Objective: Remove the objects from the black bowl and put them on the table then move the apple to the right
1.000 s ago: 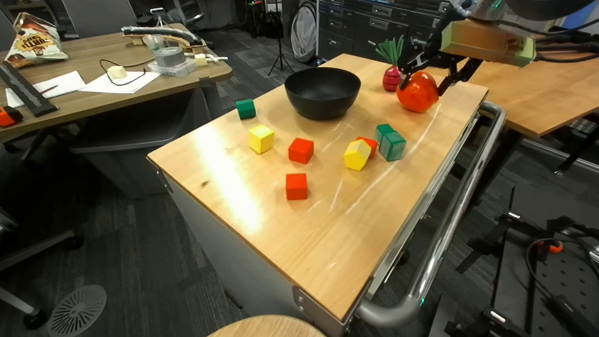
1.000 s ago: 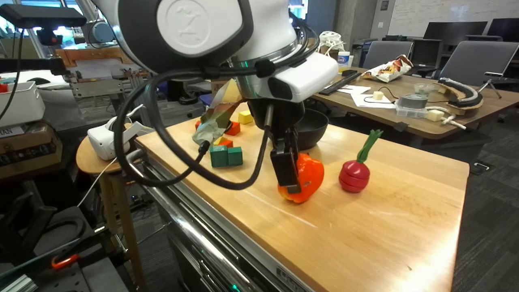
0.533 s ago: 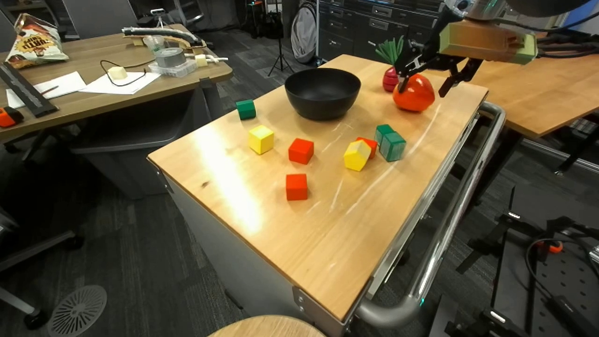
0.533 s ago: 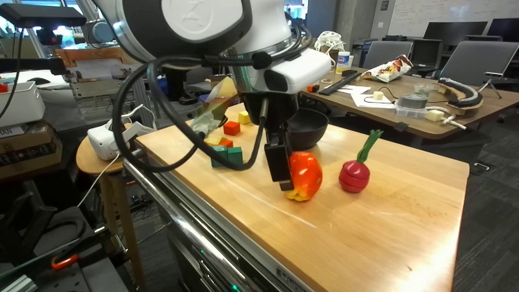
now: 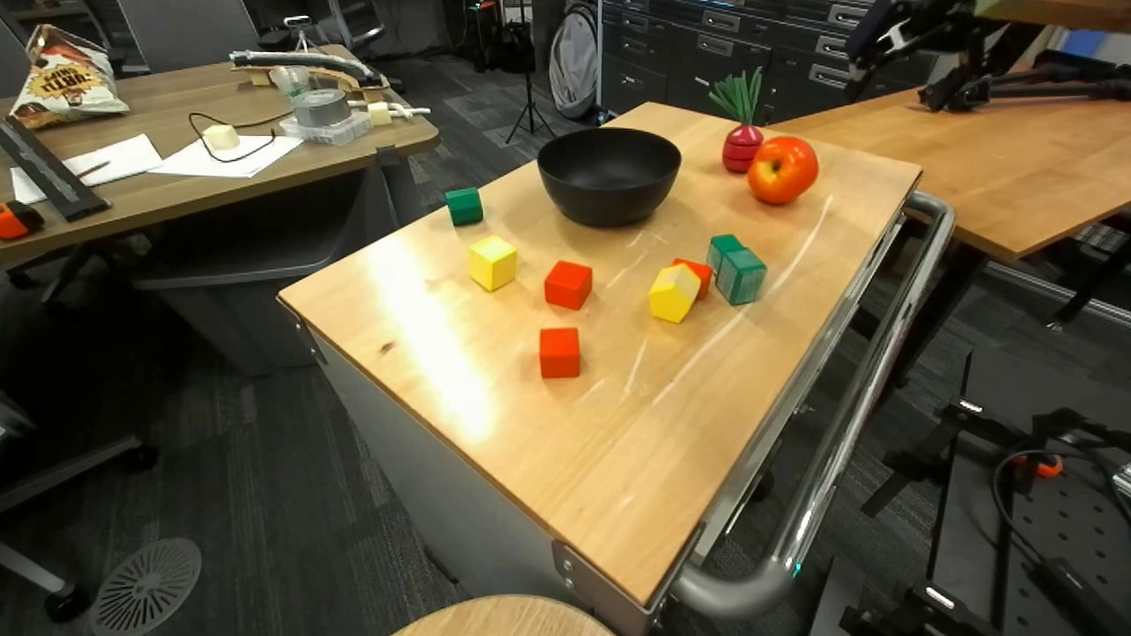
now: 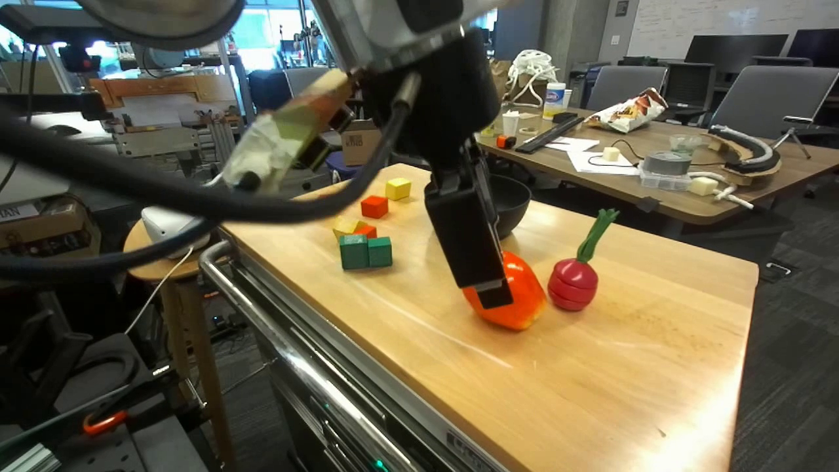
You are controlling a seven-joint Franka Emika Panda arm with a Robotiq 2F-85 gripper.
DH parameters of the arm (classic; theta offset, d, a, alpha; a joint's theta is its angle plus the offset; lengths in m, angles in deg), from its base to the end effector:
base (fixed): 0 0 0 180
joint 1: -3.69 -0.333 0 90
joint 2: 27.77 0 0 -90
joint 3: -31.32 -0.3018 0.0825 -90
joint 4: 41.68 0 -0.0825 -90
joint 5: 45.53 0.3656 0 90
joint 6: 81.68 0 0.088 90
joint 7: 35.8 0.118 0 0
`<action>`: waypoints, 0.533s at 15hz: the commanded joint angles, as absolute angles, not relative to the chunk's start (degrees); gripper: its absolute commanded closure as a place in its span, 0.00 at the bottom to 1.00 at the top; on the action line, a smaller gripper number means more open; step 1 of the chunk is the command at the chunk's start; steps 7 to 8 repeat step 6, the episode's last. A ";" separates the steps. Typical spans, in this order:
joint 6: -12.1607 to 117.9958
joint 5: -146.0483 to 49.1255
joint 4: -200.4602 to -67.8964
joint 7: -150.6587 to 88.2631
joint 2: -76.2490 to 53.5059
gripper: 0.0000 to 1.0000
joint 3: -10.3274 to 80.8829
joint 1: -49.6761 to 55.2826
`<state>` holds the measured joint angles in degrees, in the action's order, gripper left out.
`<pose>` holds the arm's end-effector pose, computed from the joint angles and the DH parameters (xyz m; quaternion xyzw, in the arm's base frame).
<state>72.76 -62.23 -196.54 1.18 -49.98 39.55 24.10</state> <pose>0.3663 -0.1885 0.3777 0.8814 -0.4290 0.1924 0.0449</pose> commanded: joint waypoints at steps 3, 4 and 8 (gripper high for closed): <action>72.30 -58.08 -198.98 -7.70 -57.82 0.00 37.36 26.95; 71.95 -57.93 -199.17 -7.63 -58.31 0.00 37.00 27.34; 71.94 -57.95 -199.16 -7.37 -57.09 0.00 36.35 27.61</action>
